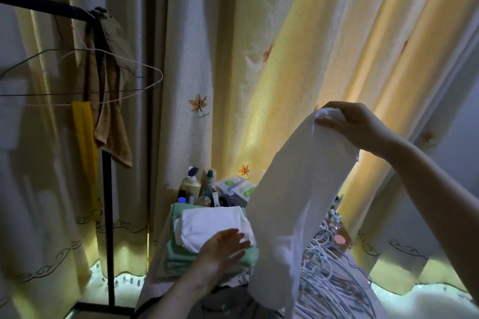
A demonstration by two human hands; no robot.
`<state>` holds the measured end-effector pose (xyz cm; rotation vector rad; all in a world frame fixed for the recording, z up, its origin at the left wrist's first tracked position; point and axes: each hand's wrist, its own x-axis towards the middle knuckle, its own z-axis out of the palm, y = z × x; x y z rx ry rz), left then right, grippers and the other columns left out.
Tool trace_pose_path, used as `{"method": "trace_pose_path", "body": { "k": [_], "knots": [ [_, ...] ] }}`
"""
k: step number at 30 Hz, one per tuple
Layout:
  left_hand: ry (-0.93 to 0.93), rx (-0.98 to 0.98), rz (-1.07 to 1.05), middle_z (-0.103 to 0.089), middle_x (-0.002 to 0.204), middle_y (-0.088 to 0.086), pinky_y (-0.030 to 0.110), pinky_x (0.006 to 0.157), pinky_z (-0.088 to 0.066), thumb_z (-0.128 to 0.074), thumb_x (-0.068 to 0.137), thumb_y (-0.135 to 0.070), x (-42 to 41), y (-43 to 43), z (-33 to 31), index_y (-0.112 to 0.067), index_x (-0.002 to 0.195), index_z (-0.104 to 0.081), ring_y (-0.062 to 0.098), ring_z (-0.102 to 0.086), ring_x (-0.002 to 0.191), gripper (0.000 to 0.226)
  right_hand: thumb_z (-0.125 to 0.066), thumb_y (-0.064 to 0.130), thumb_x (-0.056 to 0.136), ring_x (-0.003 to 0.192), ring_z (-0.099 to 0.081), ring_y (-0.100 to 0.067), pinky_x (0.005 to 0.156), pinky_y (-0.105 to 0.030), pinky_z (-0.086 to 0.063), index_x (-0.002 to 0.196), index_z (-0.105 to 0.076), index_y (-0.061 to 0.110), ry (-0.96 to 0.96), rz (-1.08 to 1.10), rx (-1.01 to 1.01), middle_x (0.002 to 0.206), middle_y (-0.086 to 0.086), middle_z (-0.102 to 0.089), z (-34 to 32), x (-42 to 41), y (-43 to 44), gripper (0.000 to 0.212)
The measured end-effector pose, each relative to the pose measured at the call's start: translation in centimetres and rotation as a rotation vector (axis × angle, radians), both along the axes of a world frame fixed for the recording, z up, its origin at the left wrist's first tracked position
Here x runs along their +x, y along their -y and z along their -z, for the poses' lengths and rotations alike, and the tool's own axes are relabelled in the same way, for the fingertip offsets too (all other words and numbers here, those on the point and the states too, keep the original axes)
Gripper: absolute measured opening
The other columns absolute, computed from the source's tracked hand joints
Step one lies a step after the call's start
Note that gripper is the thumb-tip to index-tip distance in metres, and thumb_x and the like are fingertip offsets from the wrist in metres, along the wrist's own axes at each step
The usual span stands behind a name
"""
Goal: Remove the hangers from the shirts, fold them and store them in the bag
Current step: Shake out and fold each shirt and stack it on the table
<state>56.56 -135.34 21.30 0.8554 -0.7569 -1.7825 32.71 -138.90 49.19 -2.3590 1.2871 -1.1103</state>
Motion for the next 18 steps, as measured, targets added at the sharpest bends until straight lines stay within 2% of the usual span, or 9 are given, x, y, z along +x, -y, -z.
{"method": "trace_pose_path", "body": {
  "k": [2, 4, 5, 7, 9, 12, 15, 17, 18],
  "knots": [
    [0.133, 0.040, 0.124, -0.060, 0.117, 0.015, 0.032, 0.078, -0.046, -0.034, 0.100, -0.004, -1.8, -1.0, 0.8, 0.005, 0.131, -0.046, 0.022, -0.060, 0.094, 0.034, -0.058, 0.049, 0.083, 0.063, -0.062, -0.002, 0.056, -0.014, -0.050, 0.080, -0.066, 0.026, -0.004, 0.023, -0.017, 0.071, 0.009, -0.067, -0.3, 0.0, -0.1, 0.025],
    [0.292, -0.046, 0.194, -0.055, 0.127, 0.015, 0.032, 0.086, -0.041, -0.030, 0.102, -0.008, -3.3, -1.7, 0.9, 0.002, 0.136, -0.043, 0.021, -0.051, 0.106, 0.038, -0.058, 0.045, 0.087, 0.062, -0.062, 0.000, 0.055, -0.013, -0.049, 0.079, -0.066, 0.028, -0.001, 0.040, -0.026, 0.071, 0.011, -0.067, -0.4, -0.1, -0.2, 0.020],
    [0.312, -0.105, 0.220, -0.054, 0.127, 0.015, 0.031, 0.088, -0.041, -0.035, 0.102, -0.009, -4.1, -2.1, 0.8, -0.002, 0.135, -0.044, 0.017, -0.050, 0.109, 0.035, -0.059, 0.042, 0.088, 0.062, -0.062, 0.000, 0.055, -0.013, -0.049, 0.078, -0.066, 0.029, -0.003, 0.049, -0.029, 0.071, 0.012, -0.067, -0.5, -0.1, -0.3, 0.018],
    [0.422, -0.244, 0.182, -0.062, 0.115, -0.001, 0.015, 0.084, -0.043, -0.052, 0.097, -0.022, -5.0, -2.8, 0.7, -0.015, 0.124, -0.054, -0.004, -0.056, 0.097, 0.028, -0.058, 0.039, 0.090, 0.064, -0.062, 0.001, 0.057, -0.014, -0.051, 0.080, -0.066, 0.027, -0.018, 0.068, -0.029, 0.072, 0.012, -0.067, -0.4, -0.3, -0.4, 0.017],
    [0.430, -0.268, 0.127, -0.067, 0.099, -0.017, 0.003, 0.068, -0.043, -0.063, 0.090, -0.026, -5.6, -2.9, 0.1, -0.022, 0.112, -0.061, -0.018, -0.059, 0.080, 0.022, -0.058, 0.037, 0.091, 0.064, -0.062, 0.001, 0.057, -0.014, -0.051, 0.081, -0.066, 0.026, -0.032, 0.082, -0.029, 0.072, 0.012, -0.067, -0.3, -0.5, -0.6, 0.017],
    [0.317, -0.189, 0.026, -0.076, 0.084, -0.010, 0.012, 0.062, -0.050, -0.076, 0.076, -0.030, -5.2, -2.7, -0.9, -0.021, 0.091, -0.070, 0.003, -0.070, 0.077, 0.018, -0.059, 0.037, 0.091, 0.059, -0.061, 0.001, 0.052, -0.011, -0.047, 0.078, -0.066, 0.027, -0.035, 0.100, -0.020, 0.066, 0.013, -0.066, -0.1, -0.9, -0.7, 0.018],
    [0.160, -0.121, -0.084, -0.075, 0.096, -0.001, 0.032, 0.073, -0.054, -0.083, 0.061, -0.032, -3.0, -2.3, -1.4, -0.020, 0.103, -0.067, 0.019, -0.070, 0.089, 0.047, -0.059, 0.040, 0.089, 0.056, -0.060, 0.001, 0.050, -0.010, -0.046, 0.076, -0.065, 0.025, -0.017, 0.122, 0.000, 0.064, 0.012, -0.064, 0.1, -1.8, -1.0, 0.021],
    [0.140, -0.132, -0.161, -0.074, 0.103, 0.001, 0.043, 0.086, -0.054, -0.074, 0.066, -0.034, -1.4, -1.8, -1.6, -0.023, 0.111, -0.063, 0.023, -0.068, 0.098, 0.047, -0.058, 0.047, 0.084, 0.055, -0.059, -0.002, 0.050, -0.012, -0.045, 0.076, -0.064, 0.021, -0.017, 0.131, 0.002, 0.063, 0.009, -0.063, 0.2, -2.3, -1.2, 0.028],
    [0.215, -0.175, -0.211, -0.073, 0.105, 0.001, 0.047, 0.091, -0.052, -0.071, 0.074, -0.033, -0.7, -1.6, -2.0, -0.025, 0.112, -0.061, 0.024, -0.066, 0.101, 0.040, -0.058, 0.050, 0.082, 0.055, -0.058, -0.003, 0.050, -0.012, -0.045, 0.076, -0.064, 0.020, -0.024, 0.136, 0.003, 0.063, 0.007, -0.062, 0.3, -2.6, -1.2, 0.031]
  ]
}}
